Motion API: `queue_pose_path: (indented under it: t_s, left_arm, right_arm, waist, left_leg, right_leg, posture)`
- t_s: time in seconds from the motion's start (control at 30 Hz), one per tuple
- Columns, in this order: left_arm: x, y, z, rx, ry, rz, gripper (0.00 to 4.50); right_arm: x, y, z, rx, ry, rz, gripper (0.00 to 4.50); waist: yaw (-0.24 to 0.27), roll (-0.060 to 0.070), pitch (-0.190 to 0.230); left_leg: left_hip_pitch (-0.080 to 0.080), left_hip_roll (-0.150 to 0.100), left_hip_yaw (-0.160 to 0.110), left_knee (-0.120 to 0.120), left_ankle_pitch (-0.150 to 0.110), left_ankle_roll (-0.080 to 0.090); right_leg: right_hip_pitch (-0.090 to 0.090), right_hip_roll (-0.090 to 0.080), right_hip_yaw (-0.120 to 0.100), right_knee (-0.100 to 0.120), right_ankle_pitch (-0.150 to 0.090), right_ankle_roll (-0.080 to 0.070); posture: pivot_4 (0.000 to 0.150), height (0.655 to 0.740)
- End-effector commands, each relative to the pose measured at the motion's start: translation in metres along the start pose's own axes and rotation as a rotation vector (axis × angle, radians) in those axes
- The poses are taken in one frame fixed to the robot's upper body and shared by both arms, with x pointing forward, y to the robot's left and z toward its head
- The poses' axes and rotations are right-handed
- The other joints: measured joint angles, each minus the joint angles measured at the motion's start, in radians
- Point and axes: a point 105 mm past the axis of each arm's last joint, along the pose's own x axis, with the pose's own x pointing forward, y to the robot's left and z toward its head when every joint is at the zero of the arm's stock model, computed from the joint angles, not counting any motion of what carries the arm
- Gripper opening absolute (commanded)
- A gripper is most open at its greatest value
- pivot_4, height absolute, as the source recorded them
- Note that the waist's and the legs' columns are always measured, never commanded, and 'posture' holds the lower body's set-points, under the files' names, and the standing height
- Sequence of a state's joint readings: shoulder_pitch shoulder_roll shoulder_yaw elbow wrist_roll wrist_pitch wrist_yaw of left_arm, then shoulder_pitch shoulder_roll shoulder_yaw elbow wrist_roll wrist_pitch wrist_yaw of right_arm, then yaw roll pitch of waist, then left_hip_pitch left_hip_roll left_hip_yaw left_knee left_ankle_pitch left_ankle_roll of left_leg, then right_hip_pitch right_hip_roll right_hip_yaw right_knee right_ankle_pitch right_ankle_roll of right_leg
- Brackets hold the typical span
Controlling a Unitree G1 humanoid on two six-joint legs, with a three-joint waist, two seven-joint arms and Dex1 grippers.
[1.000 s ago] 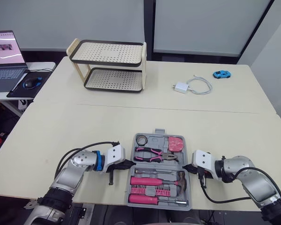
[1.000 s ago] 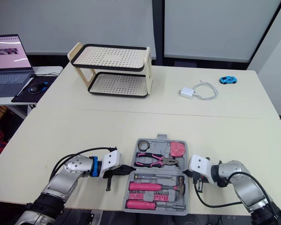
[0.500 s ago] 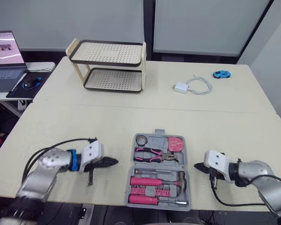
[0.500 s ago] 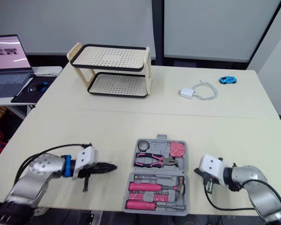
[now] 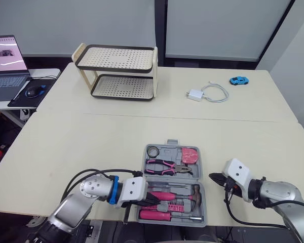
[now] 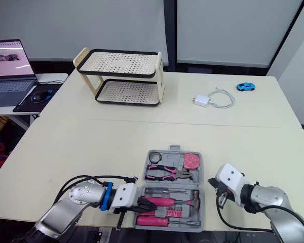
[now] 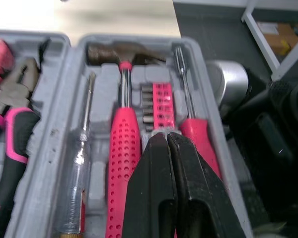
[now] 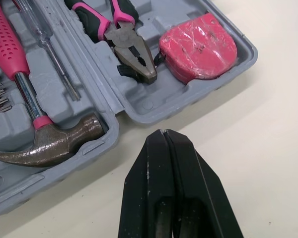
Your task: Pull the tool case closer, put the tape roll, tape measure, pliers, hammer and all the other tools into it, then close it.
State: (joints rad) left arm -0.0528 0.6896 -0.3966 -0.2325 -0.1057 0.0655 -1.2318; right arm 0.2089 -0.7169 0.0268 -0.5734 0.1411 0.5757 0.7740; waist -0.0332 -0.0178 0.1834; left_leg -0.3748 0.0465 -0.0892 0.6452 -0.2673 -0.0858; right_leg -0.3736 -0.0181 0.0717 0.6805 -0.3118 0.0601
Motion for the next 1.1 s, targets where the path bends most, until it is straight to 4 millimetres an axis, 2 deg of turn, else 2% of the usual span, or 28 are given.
queue_pose_path:
  t_s: [0.03,0.33,0.43,0.63,0.87,0.97,1.07,1.1]
  left_arm:
    - [0.012,-0.002,0.001,0.051,0.006,-0.037,0.03]
    - [0.021,-0.004,-0.011,0.046,0.05,-0.067,0.03]
    - [0.021,-0.006,-0.016,0.041,0.07,-0.076,0.03]
    - [0.025,-0.006,-0.02,0.018,0.085,-0.085,0.0]
    - [0.034,-0.006,-0.018,0.011,0.087,-0.109,0.0]
    - [0.035,-0.007,-0.018,0.008,0.09,-0.117,0.0]
    - [0.035,-0.01,-0.02,0.004,0.094,-0.123,0.0]
    - [0.034,-0.011,-0.021,0.004,0.096,-0.125,0.0]
  right_arm:
    - [-0.002,-0.002,0.012,-0.037,-0.026,-0.012,0.0]
    - [-0.006,-0.009,0.009,-0.034,-0.003,-0.027,0.0]
    - [-0.009,-0.016,0.008,0.086,0.007,-0.015,0.0]
    - [-0.007,-0.03,0.021,0.322,-0.01,0.033,1.22]
    - [0.019,-0.057,0.027,0.615,0.007,-0.02,2.77]
    - [0.03,-0.066,0.025,0.682,0.021,-0.04,3.46]
    - [0.04,-0.068,0.023,0.716,0.037,-0.037,4.45]
    - [0.043,-0.066,0.022,0.73,0.042,-0.029,4.49]
  waist:
    - [0.001,0.0,0.0]
    - [0.001,0.0,0.0]
    - [0.001,0.0,0.0]
    - [0.001,0.0,0.0]
    - [0.003,0.0,0.001]
    - [0.006,0.001,0.001]
    - [0.004,0.001,0.001]
    - [0.004,0.001,0.001]
  left_leg:
    - [0.0,0.0,0.0,0.0,0.0,0.0]
    - [0.0,0.0,0.0,0.0,0.0,0.0]
    - [0.0,0.0,0.0,0.0,0.0,0.0]
    - [0.0,0.0,0.0,0.0,0.0,0.0]
    - [-0.004,0.0,0.0,-0.001,0.0,0.0]
    - [-0.006,-0.001,0.0,-0.001,0.0,0.0]
    - [-0.006,-0.001,0.0,-0.001,0.0,0.0]
    - [-0.006,-0.001,0.0,-0.001,0.0,0.0]
  right_leg:
    - [0.0,0.0,0.0,0.0,0.0,0.0]
    - [0.0,0.0,0.0,0.0,0.0,0.0]
    - [0.0,0.0,0.0,0.0,0.0,0.0]
    - [0.0,0.0,0.0,-0.001,0.0,0.0]
    - [-0.003,-0.001,0.0,-0.003,0.0,0.0]
    - [-0.005,-0.001,0.0,-0.003,0.0,0.001]
    - [-0.005,-0.001,0.0,-0.003,0.0,0.001]
    - [-0.005,-0.001,0.0,-0.003,0.0,0.001]
  posture:
    - [0.15,0.735]
    - [0.15,0.735]
    - [0.15,0.735]
    - [0.15,0.735]
    - [0.15,0.735]
    - [0.15,0.735]
    - [0.15,0.735]
    - [0.15,0.735]
